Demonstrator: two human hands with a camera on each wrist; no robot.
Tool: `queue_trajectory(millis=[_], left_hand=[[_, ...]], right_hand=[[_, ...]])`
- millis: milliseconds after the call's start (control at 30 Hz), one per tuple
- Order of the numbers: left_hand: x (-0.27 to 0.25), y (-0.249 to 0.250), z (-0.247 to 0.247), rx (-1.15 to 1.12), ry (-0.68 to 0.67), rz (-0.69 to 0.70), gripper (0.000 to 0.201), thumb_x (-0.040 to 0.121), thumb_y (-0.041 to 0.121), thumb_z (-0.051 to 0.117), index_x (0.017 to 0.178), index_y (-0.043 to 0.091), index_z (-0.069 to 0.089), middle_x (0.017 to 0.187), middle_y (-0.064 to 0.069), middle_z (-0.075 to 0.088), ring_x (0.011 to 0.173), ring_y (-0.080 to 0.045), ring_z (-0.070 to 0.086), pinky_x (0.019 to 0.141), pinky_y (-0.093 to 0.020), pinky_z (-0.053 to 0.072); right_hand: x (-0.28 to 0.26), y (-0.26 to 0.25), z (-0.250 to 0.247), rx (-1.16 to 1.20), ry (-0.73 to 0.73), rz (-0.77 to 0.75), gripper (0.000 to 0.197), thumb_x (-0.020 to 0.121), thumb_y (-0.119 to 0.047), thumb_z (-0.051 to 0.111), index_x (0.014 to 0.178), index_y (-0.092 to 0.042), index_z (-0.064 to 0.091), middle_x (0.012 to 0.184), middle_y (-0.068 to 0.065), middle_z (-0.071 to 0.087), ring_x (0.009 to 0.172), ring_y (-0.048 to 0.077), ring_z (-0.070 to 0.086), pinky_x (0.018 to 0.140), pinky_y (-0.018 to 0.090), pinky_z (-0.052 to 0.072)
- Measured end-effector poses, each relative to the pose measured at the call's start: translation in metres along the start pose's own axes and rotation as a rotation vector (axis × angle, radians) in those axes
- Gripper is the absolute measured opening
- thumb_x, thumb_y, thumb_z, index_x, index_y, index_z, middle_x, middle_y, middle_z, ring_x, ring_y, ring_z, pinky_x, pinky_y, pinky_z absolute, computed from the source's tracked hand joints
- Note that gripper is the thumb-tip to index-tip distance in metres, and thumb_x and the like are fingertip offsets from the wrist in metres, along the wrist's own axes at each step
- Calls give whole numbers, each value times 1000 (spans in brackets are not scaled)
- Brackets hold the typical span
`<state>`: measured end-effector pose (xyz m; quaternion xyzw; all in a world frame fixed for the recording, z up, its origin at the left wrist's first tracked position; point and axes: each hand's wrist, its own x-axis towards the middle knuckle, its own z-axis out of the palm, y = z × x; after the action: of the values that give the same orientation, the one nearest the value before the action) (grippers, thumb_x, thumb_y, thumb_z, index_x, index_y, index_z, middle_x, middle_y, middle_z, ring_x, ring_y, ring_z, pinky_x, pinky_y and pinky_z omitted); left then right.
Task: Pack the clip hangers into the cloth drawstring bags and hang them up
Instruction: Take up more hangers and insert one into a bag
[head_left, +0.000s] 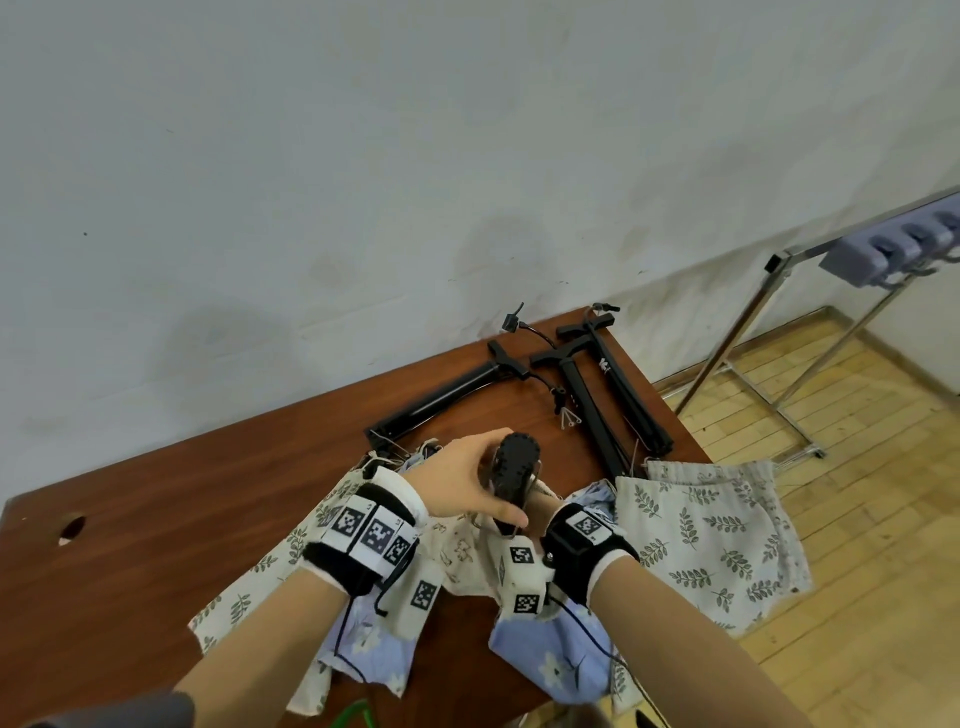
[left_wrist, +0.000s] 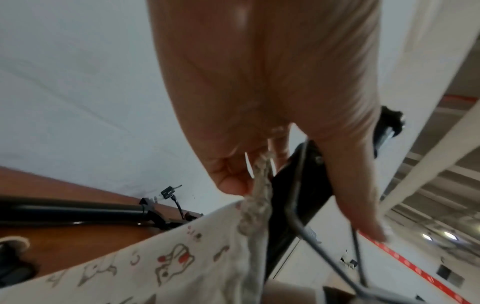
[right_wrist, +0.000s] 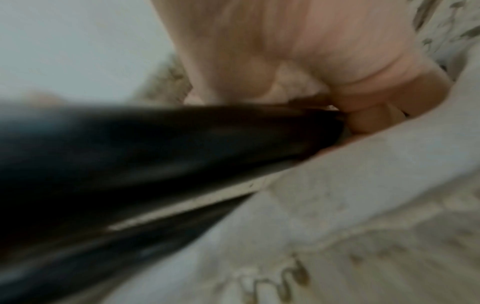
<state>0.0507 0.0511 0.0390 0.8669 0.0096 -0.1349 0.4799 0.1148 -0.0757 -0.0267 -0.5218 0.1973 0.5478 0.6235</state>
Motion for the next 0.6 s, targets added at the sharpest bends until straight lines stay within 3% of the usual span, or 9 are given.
queue_trajectory(millis=[100, 133, 233, 267, 333, 400, 467, 533, 600], left_hand=[[4, -14, -7, -56, 113, -60, 50, 60, 39, 87, 103, 28, 63, 102, 10, 68, 99, -6, 63, 93, -39, 52], [3, -18, -11, -67, 150, -85, 50, 60, 39, 87, 103, 24, 64, 101, 6, 69, 97, -8, 64, 92, -41, 52], [1, -30, -18, -102, 227, -105, 49, 60, 42, 85, 95, 16, 65, 95, -2, 69, 91, -15, 66, 86, -42, 55], [0, -33, -19, -111, 247, -109, 48, 60, 43, 85, 94, 15, 65, 93, -2, 69, 89, -15, 66, 84, -42, 56], [0, -36, -19, -106, 266, -117, 46, 60, 40, 86, 93, 16, 65, 92, -1, 69, 88, -14, 66, 82, -40, 57], [2, -36, -18, -84, 281, -118, 44, 62, 37, 87, 93, 15, 65, 91, -1, 69, 87, -14, 66, 81, -38, 57], [4, -35, -17, -68, 282, -124, 45, 62, 37, 87, 92, 13, 64, 91, -3, 68, 85, -15, 65, 79, -37, 57], [7, -34, -18, -58, 262, -131, 47, 60, 40, 87, 92, 13, 65, 91, -3, 68, 85, -16, 65, 79, -37, 57], [9, -31, -20, -49, 256, -148, 41, 60, 38, 87, 86, 16, 63, 84, 0, 67, 79, -13, 64, 72, -31, 55]], right_hand=[[-2, 4, -7, -154, 56, 54, 30, 103, -21, 35, 80, -10, 51, 53, 7, 62, 39, 16, 59, 40, 23, 46], [2, 3, -15, -157, 30, 82, 28, 103, -22, 35, 84, -8, 51, 56, 10, 63, 43, 19, 59, 42, 24, 48], [-7, -10, -41, -132, 22, 27, 23, 99, -15, 45, 111, 2, 54, 102, 19, 59, 68, 27, 65, 59, 33, 56], [-9, -17, -51, -101, 7, 3, 21, 97, -11, 51, 109, 3, 58, 101, 19, 59, 65, 24, 66, 57, 30, 56], [-14, -32, -66, -173, 44, -83, 10, 88, -9, 65, 93, 0, 63, 78, 11, 65, 50, 13, 58, 45, 18, 49], [-15, -33, -75, -374, 170, -119, 22, 78, -14, 79, 86, -6, 60, 64, 0, 59, 48, 10, 48, 43, 19, 41], [-7, -21, -75, -561, 177, 18, 39, 72, -26, 85, 96, -9, 60, 88, 2, 61, 67, 13, 53, 51, 23, 48], [-4, -7, -72, -593, 121, 176, 66, 64, -38, 89, 115, -9, 58, 113, 7, 59, 89, 19, 63, 58, 25, 55], [-9, -5, -64, -640, 13, 215, 76, 66, -48, 84, 128, -13, 56, 116, 10, 65, 96, 20, 68, 61, 21, 54]])
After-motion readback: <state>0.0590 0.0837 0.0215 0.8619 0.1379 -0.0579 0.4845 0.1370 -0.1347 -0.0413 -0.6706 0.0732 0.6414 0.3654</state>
